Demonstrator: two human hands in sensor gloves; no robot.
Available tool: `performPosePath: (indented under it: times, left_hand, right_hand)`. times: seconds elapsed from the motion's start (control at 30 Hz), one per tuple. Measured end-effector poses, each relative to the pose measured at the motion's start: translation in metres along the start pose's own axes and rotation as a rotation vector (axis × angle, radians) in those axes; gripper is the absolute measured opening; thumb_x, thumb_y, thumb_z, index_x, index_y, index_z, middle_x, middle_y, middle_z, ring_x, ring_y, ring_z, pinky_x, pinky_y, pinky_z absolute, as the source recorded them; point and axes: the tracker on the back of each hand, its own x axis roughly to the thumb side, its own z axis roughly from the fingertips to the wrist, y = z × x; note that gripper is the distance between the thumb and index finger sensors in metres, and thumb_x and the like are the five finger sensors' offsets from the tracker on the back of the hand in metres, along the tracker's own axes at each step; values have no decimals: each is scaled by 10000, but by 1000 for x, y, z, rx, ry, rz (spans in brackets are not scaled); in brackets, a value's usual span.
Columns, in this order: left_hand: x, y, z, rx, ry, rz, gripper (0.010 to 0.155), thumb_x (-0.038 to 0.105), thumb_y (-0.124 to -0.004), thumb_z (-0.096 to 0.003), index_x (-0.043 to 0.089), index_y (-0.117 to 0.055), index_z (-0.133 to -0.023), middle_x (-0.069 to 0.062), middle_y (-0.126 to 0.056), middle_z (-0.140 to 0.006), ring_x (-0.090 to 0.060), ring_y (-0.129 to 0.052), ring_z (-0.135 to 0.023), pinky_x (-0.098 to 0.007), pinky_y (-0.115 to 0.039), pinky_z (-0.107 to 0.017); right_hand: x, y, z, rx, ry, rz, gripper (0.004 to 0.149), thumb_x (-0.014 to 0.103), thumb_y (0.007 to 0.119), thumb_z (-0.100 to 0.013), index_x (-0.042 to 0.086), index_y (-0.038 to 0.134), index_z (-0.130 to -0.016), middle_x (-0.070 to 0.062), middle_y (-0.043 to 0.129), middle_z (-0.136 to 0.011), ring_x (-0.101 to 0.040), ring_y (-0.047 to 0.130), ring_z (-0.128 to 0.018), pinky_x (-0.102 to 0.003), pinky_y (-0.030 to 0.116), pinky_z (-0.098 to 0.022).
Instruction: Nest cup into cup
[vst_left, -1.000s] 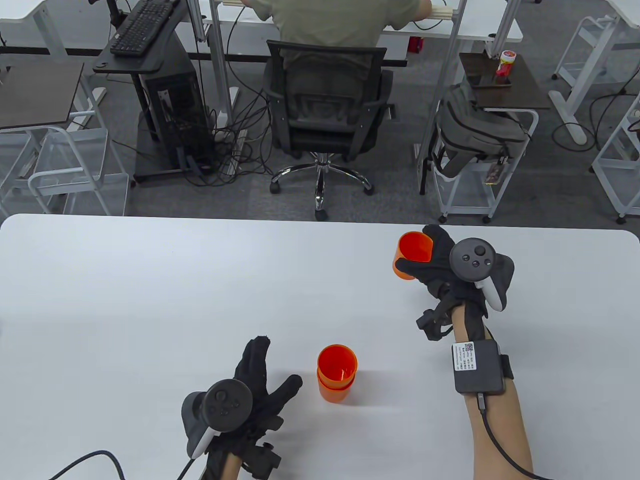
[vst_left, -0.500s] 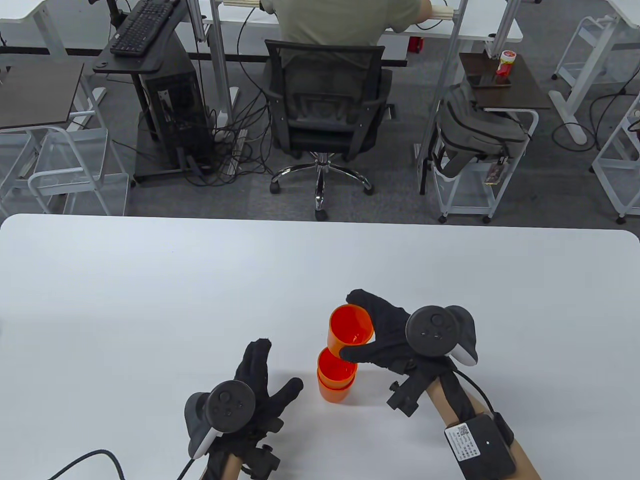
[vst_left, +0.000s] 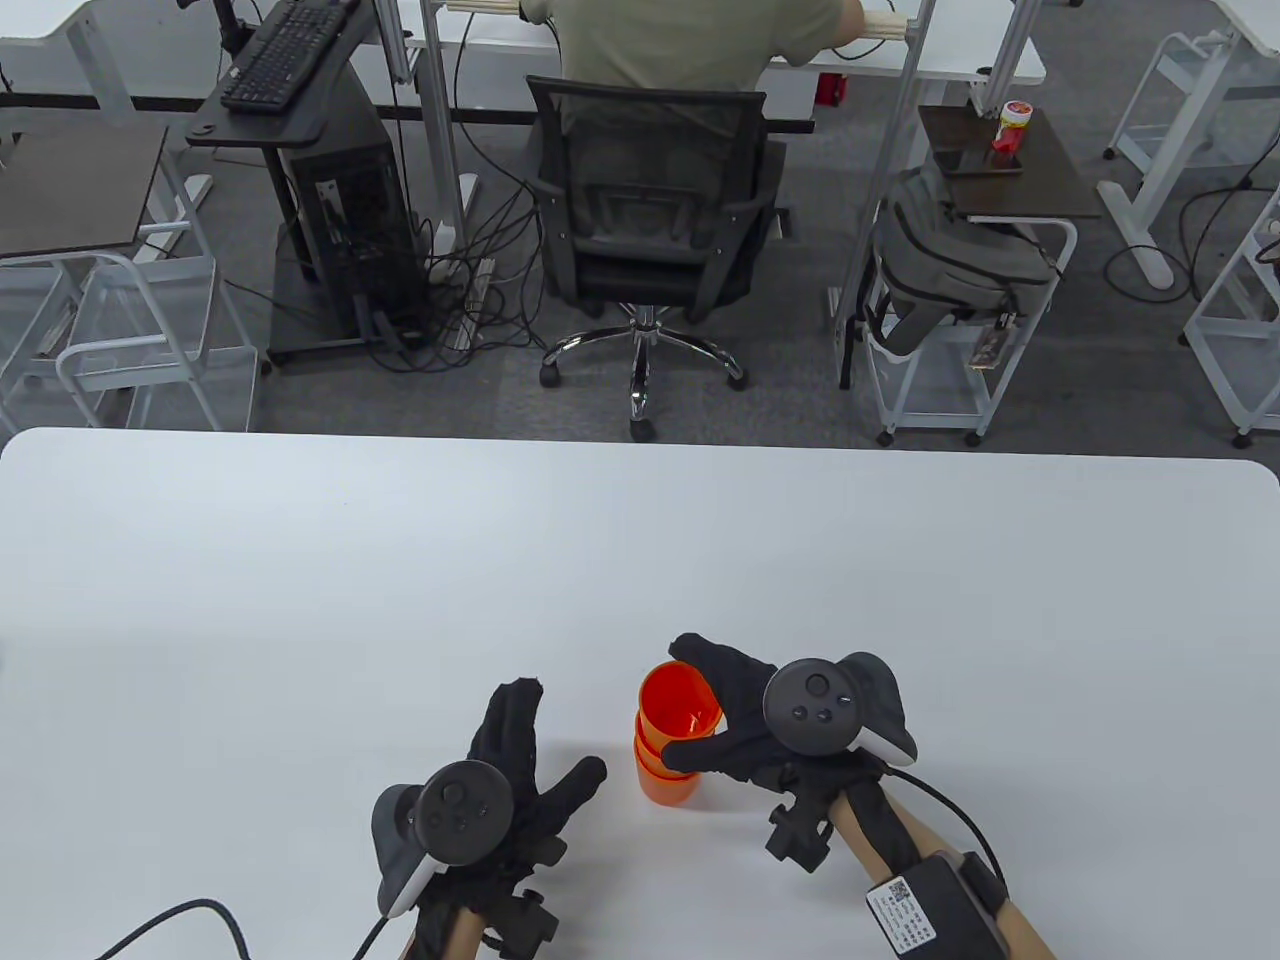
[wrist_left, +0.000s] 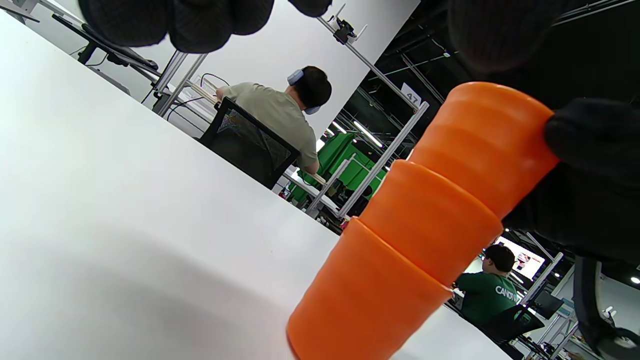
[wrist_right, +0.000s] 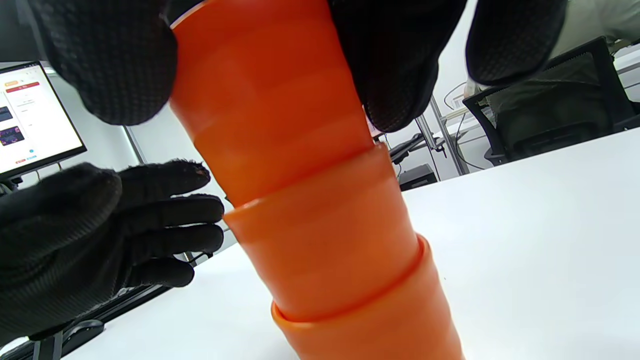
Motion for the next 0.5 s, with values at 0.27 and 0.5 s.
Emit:
performPosePath:
  times: [0.27, 0.5]
  left_hand:
    - [0, -2, 0, -13, -1, -3, 987, 679, -670, -518, 13, -341, -1169, -372, -456, -1186, -568, -603, -1036, -679, -625, -706]
    - [2, -1, -1, -22, -17, -31, 990, 681, -672, -516, 16, -340, -1170, -370, -448, -1190, -572, -591, -1040, -679, -623, -709]
  right_hand:
    - [-1, 6, 0, 30, 11, 1, 978, 573, 863, -447, 7, 456, -1133, -265, 650, -1076, -445, 776, -920, -702, 622, -628]
    - [-1, 0, 3, 41, 17, -20, 1017, 606, 832, -449, 15, 396, -1152, -286, 579, -1116, -488, 706, -965, -723, 591, -635]
